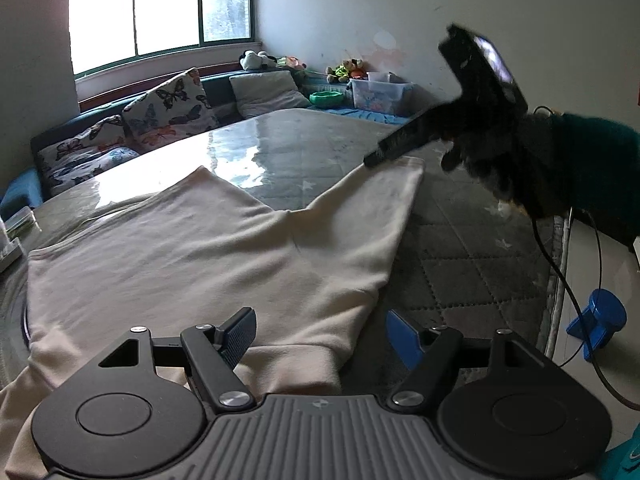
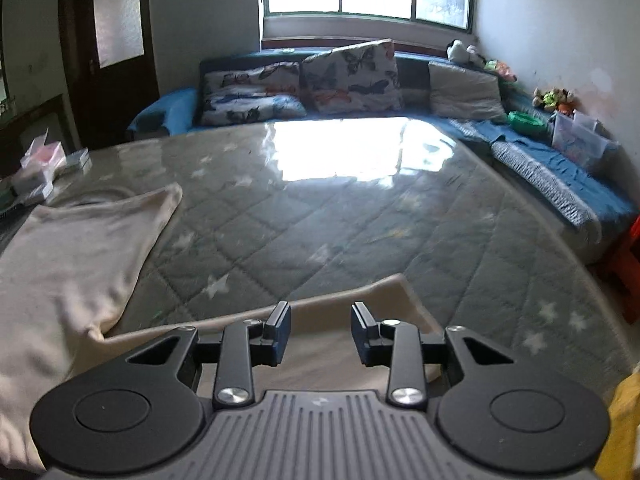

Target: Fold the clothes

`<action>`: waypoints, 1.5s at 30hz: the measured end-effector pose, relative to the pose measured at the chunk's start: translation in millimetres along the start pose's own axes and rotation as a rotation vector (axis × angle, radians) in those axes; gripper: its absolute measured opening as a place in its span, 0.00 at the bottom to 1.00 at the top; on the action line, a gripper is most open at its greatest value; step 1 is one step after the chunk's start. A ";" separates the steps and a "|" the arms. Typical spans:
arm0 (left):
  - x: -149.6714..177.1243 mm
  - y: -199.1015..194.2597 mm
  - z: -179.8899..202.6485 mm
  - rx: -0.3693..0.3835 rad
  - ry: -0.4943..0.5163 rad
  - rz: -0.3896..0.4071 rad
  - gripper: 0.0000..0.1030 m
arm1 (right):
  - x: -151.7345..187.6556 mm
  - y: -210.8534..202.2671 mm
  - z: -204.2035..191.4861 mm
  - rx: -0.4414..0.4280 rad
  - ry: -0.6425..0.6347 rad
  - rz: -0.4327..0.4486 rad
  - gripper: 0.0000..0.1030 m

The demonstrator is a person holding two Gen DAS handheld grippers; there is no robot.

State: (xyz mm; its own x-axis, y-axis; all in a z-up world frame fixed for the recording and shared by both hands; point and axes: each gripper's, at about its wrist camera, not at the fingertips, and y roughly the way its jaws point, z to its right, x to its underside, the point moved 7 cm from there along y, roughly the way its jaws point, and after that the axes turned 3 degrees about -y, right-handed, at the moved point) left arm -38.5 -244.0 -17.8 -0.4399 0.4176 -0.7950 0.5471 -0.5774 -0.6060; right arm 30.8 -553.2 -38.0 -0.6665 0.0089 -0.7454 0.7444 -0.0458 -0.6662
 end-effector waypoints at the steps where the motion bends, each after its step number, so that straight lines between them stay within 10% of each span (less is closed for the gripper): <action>1: 0.7 -1.1 -1.3 -0.003 -0.002 0.000 0.73 | 2.9 3.5 -3.3 -0.005 0.001 -0.009 0.32; 14: 12.7 -17.1 -15.0 -0.029 -0.051 0.007 0.73 | 1.9 -14.8 -27.2 -0.045 -0.059 0.001 0.36; 25: 26.1 -24.9 -32.9 -0.061 -0.143 -0.005 0.73 | 22.0 -59.7 -147.4 -0.328 -0.283 0.007 0.39; 34: 36.5 -45.0 -41.9 -0.077 -0.164 0.006 0.73 | 43.2 -49.7 -203.2 -0.385 -0.399 -0.053 0.40; 45: 68.5 -110.3 -147.1 -0.408 -0.409 0.037 0.74 | 29.9 -44.0 -249.6 -0.481 -0.414 -0.044 0.40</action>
State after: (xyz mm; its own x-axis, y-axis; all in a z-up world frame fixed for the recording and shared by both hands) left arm -24.2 -48.5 -9.2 -0.6104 0.0507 -0.7905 0.7618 -0.2357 -0.6034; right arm -11.8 -301.5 -36.9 -0.5858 -0.3907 -0.7101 0.5865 0.4004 -0.7041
